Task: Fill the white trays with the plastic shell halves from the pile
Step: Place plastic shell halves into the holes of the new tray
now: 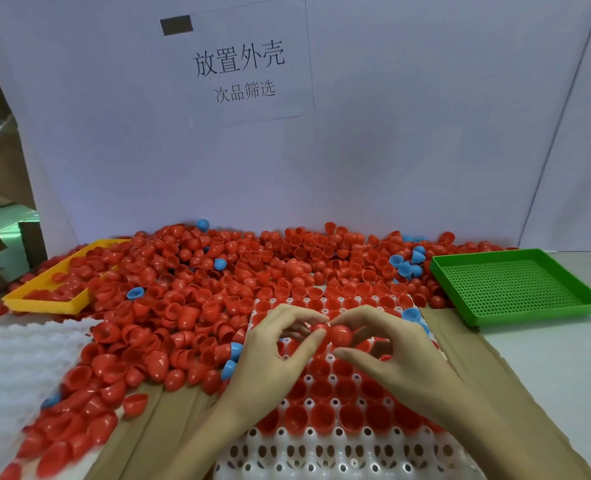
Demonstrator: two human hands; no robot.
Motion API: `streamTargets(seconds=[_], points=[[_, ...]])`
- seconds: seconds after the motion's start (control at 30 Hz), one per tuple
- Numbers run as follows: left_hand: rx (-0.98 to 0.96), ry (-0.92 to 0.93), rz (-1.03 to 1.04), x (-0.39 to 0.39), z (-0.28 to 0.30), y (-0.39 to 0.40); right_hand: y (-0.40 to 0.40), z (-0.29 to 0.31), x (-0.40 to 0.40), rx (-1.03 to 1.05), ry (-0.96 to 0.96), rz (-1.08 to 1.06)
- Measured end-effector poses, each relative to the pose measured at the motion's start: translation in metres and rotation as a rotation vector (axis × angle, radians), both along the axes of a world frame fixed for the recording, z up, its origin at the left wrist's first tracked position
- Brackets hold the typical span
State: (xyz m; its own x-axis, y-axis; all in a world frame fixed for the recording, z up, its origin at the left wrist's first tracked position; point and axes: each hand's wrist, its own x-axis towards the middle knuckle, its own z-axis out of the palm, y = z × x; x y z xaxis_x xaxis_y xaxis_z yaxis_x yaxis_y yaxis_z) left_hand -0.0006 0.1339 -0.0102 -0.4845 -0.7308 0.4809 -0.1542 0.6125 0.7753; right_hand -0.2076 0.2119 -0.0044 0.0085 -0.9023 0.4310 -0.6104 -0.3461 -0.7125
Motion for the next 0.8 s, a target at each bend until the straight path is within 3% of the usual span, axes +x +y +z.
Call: streamTargets(seconds=[0.27, 0.53, 0.8], points=[[-0.155, -0.067, 0.027, 0.011, 0.000, -0.003, -0.001, -0.002, 0.001, 0.044, -0.085, 0.042], [0.016, -0.016, 0.008, 0.014, 0.004, -0.001, 0.000, -0.007, 0.014, -0.013, -0.232, 0.042], [0.129, -0.042, -0.042, 0.017, 0.004, -0.005, 0.002, -0.011, 0.034, -0.121, -0.018, 0.011]])
